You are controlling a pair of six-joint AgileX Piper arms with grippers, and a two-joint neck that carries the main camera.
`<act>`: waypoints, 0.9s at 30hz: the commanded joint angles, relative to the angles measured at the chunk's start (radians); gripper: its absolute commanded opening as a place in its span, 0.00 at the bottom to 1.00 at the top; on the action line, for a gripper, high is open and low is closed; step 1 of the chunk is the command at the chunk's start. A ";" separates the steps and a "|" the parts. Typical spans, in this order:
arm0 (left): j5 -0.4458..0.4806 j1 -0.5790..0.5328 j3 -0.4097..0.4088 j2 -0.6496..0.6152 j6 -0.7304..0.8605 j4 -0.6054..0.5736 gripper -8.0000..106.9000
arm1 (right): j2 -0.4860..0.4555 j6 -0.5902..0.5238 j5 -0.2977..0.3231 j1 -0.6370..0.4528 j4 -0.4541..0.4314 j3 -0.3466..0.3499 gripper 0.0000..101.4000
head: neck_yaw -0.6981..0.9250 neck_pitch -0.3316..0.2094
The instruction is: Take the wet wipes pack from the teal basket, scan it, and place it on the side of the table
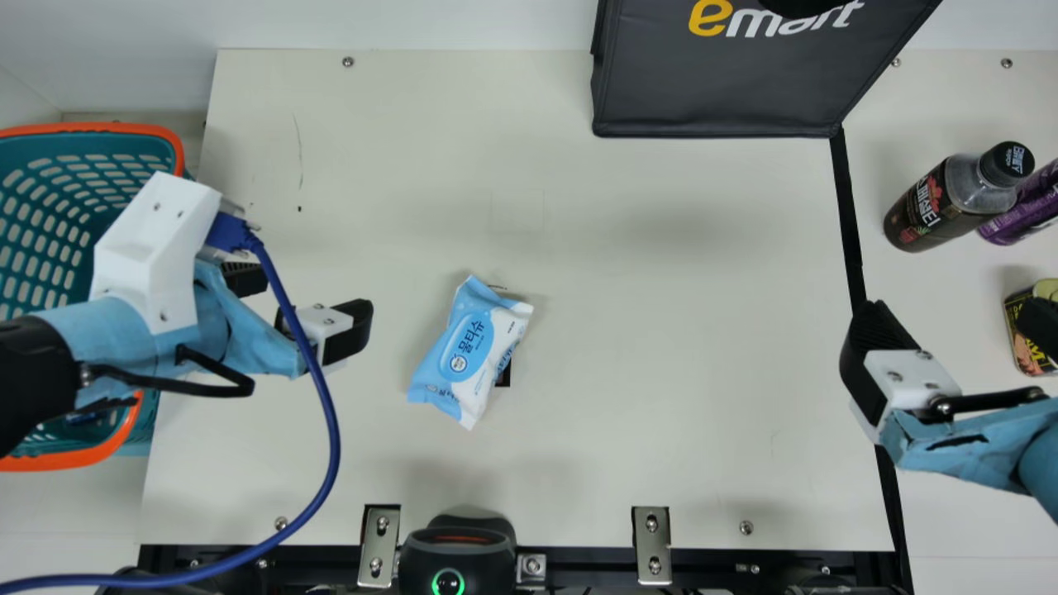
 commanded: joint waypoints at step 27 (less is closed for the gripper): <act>-0.081 -0.330 -0.038 0.163 -0.149 0.100 0.85 | 0.000 0.000 0.000 0.000 0.000 0.000 0.94 | 0.000 -0.029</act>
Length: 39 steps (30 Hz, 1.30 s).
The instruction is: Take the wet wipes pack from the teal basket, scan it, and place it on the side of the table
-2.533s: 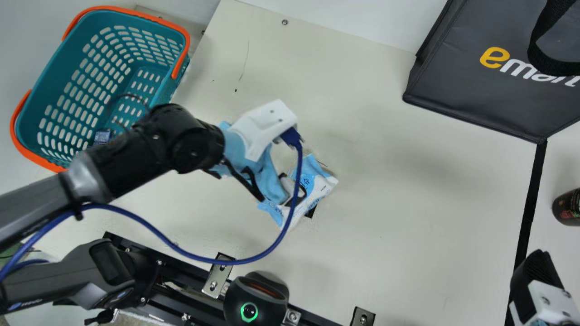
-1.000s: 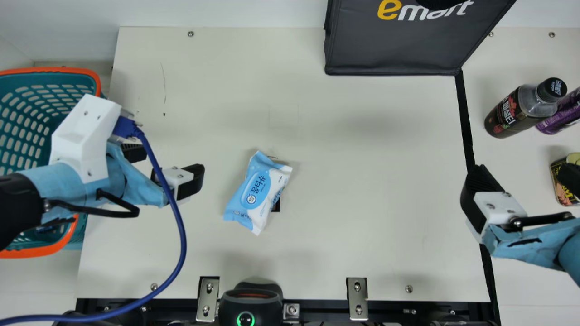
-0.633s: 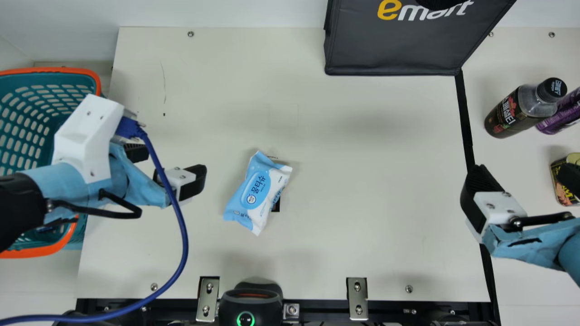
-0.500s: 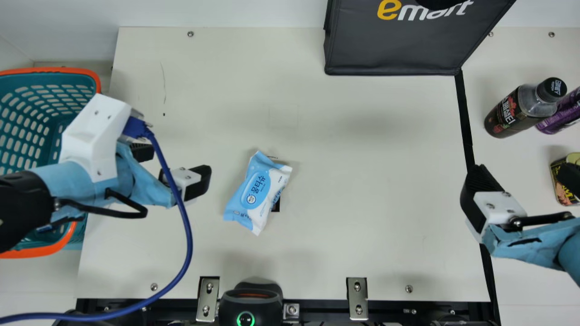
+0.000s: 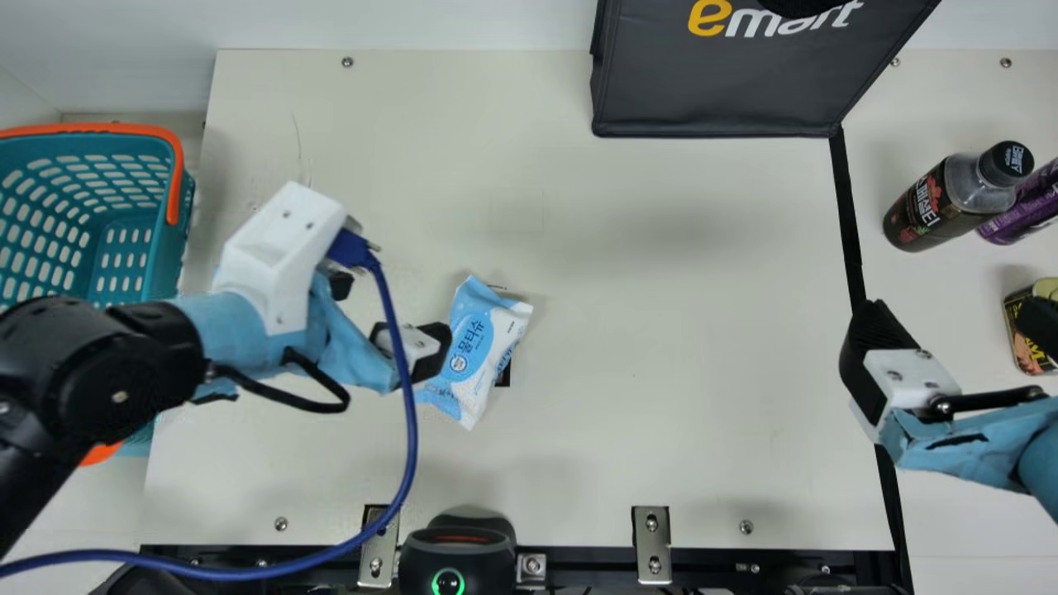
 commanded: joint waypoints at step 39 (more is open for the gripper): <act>-0.014 -0.225 -0.111 0.385 -0.272 0.181 0.00 | 0.000 0.000 0.000 0.000 0.000 0.000 0.94 | 0.002 -0.029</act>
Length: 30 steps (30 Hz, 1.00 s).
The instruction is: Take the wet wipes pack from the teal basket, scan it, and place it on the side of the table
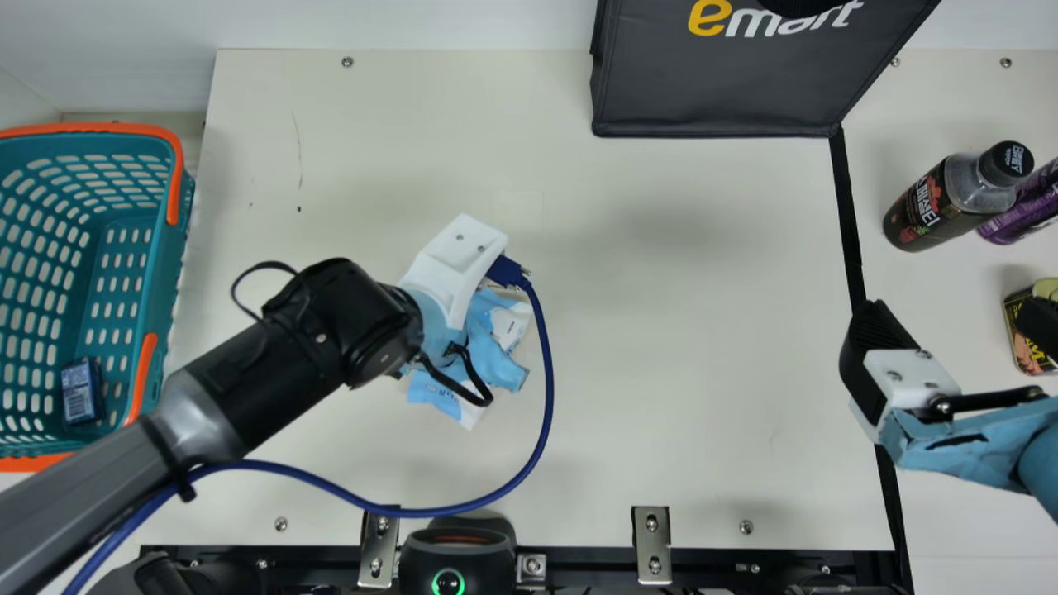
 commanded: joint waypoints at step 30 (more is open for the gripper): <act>0.010 -0.022 -0.011 -0.004 -0.023 0.069 0.03 | 0.000 0.000 0.000 0.000 0.000 0.000 0.94 | 0.002 -0.029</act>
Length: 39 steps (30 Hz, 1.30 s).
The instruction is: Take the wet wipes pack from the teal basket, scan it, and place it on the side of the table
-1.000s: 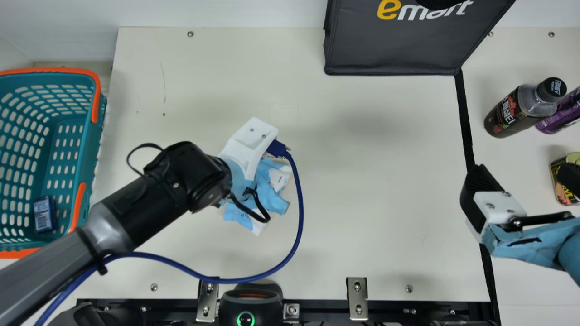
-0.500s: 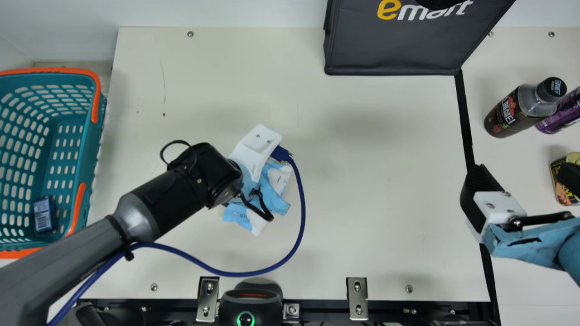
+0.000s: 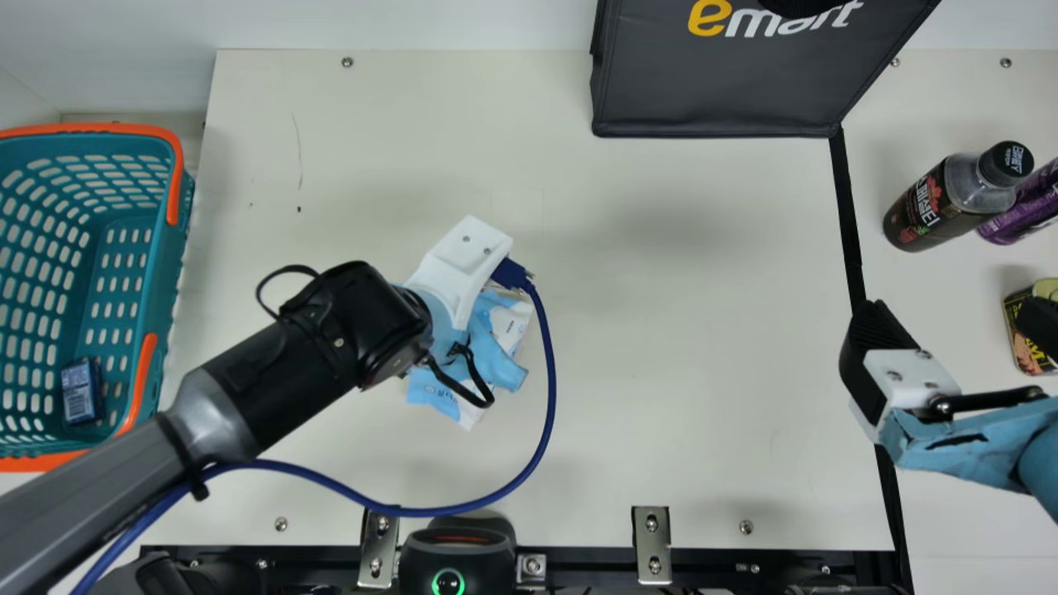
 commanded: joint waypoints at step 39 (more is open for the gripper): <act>-0.042 -0.061 0.072 0.012 -0.115 0.071 0.85 | 0.000 0.000 0.000 0.000 0.000 0.000 0.94 | 0.002 -0.029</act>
